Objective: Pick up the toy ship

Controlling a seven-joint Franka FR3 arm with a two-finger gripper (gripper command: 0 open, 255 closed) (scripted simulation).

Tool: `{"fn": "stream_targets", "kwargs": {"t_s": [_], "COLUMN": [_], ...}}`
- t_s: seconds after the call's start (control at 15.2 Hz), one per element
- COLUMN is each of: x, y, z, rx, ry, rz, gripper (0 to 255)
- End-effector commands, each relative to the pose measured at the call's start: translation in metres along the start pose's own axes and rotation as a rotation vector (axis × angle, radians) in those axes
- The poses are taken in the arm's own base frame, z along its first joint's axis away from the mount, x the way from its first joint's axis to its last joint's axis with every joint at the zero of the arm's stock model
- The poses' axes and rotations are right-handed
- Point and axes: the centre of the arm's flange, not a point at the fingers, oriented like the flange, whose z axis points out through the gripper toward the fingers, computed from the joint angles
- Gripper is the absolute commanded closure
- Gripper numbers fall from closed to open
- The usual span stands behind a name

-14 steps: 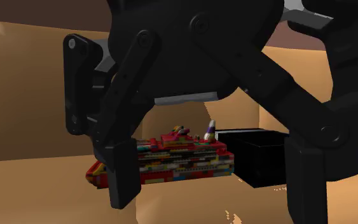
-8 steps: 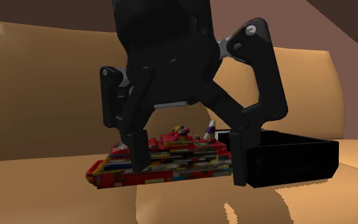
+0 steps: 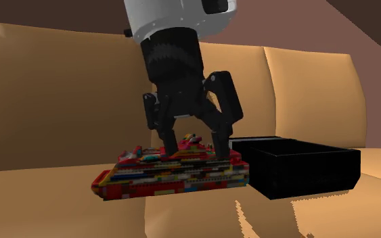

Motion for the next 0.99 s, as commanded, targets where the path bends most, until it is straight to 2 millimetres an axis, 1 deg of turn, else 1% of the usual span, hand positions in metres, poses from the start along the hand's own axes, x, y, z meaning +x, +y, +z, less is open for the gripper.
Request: {"fn": "stream_targets", "kwargs": {"t_s": [0.0,0.46,0.73,0.92], "x": [0.02,0.094,0.14,0.176], "y": [-0.015,-0.059,-0.077,-0.087], "z": [0.001,0.006,0.007,0.007], "rx": [-0.01,-0.05,-0.072,-0.089], "ry": [0.024,0.102,0.147,0.181], "rz": [0.063,0.267,0.384,0.471], "gripper": [0,0,0,0]}}
